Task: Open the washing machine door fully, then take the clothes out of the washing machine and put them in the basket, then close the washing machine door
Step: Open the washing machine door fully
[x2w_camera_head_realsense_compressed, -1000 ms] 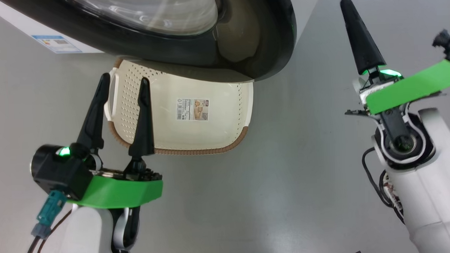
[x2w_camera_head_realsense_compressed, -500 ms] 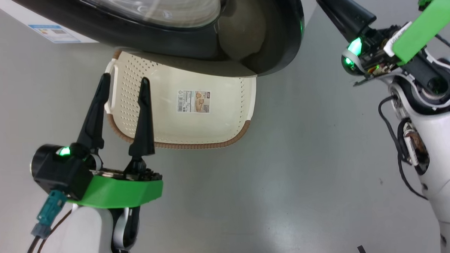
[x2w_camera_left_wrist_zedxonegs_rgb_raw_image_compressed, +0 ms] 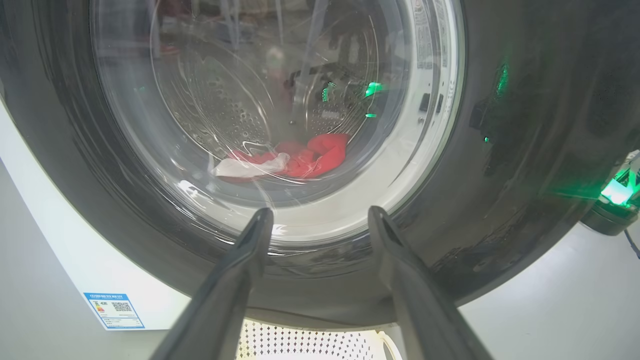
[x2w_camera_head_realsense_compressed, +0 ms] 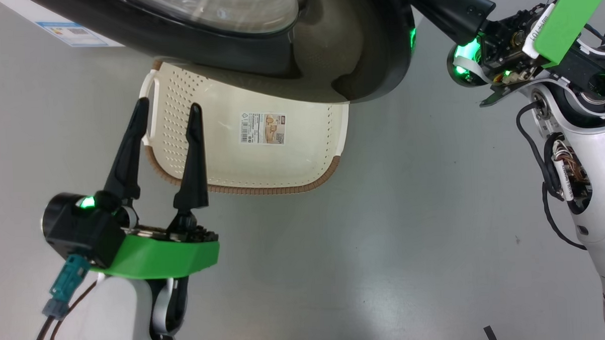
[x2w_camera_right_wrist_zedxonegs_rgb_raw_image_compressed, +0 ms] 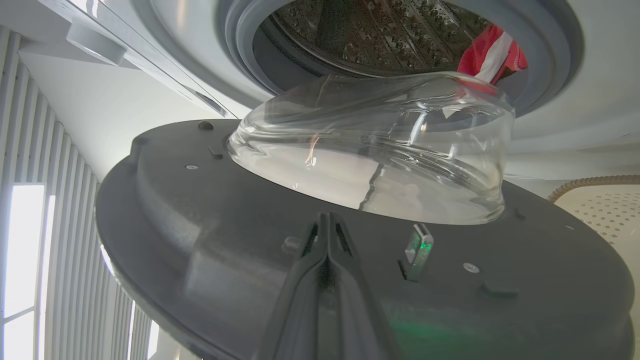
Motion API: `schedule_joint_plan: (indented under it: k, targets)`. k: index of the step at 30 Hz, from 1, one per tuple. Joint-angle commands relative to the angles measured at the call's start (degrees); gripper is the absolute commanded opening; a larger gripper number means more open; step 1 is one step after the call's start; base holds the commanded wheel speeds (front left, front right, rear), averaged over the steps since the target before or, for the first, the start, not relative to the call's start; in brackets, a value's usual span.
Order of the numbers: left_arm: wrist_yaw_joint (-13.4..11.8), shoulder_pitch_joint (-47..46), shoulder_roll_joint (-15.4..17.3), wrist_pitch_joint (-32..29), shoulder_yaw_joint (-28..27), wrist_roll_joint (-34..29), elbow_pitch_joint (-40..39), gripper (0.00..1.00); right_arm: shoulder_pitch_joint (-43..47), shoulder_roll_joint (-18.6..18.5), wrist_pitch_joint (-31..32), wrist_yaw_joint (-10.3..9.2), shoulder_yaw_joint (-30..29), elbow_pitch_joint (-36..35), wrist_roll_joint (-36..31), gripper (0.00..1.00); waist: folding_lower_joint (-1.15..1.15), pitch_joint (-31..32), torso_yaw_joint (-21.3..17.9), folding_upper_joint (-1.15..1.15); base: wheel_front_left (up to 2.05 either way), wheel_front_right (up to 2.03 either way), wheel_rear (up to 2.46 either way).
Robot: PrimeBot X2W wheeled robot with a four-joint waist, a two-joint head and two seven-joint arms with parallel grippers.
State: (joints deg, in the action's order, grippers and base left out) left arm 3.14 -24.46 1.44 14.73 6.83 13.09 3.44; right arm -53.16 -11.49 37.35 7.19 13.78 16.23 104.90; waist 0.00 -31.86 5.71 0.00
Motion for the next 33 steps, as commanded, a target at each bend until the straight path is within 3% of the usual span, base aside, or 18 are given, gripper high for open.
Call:
schedule_joint_plan:
  k: [1, 18, 33]
  targets:
    - [0.03, 0.34, 1.43, 0.27, -1.77, -0.32, -1.45, 1.0, -0.19, 0.53, 0.38, 0.3, 0.78, -1.83, 0.97, 0.0, 0.0, 0.0, 0.04, 0.0, 0.0, 0.0, 0.0]
    - [-1.08, 1.68, 1.43, 0.27, -0.92, 1.32, -0.39, 1.0, 5.68, -1.27, 2.98, 0.3, 3.68, -5.1, 1.45, 0.0, 0.0, 4.17, 3.76, 0.0, 0.0, 0.0, 0.0]
    - [-2.28, 5.99, 1.43, 0.27, -0.11, 2.27, 1.78, 1.0, 13.3, -2.53, 3.71, 0.3, 7.58, -4.04, 1.04, 0.0, 0.0, 13.28, 8.9, 0.0, 0.0, 0.0, 0.0]
